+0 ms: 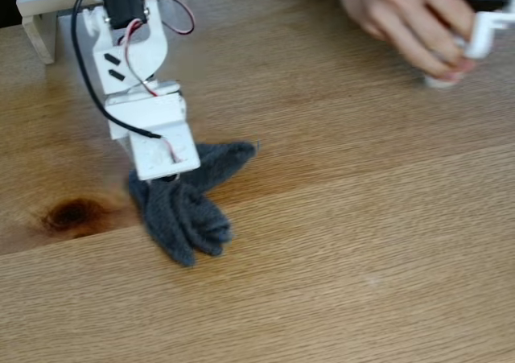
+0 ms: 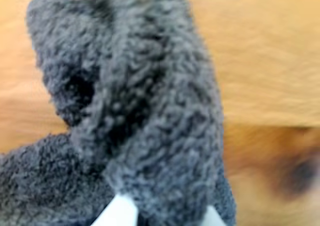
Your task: Clean the area in front of the robot
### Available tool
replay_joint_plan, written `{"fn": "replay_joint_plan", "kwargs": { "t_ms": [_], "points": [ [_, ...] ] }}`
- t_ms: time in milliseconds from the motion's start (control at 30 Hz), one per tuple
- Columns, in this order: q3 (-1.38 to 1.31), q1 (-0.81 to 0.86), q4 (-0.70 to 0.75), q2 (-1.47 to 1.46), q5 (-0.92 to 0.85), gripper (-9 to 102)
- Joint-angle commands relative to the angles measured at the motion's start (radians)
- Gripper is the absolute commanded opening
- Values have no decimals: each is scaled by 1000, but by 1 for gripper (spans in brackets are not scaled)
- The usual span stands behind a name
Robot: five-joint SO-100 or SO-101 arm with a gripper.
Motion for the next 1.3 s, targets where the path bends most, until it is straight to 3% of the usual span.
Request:
{"fn": "replay_joint_plan", "kwargs": {
  "t_ms": [0, 167, 333, 567, 733, 900, 1133, 1267],
  "points": [
    [-28, 288, -51, 17, -81, 0],
    [-18, 479, 87, 107, -121, 0],
    [-29, 529, 318, 293, -110, 0],
    [-15, 583, 661, 655, -353, 0],
    [-15, 690, 925, 742, -549, 0],
    [-14, 854, 937, 695, -689, 0],
    [-14, 923, 867, 566, -698, 0],
    [-14, 914, 894, 555, -689, 10]
  ]
}}
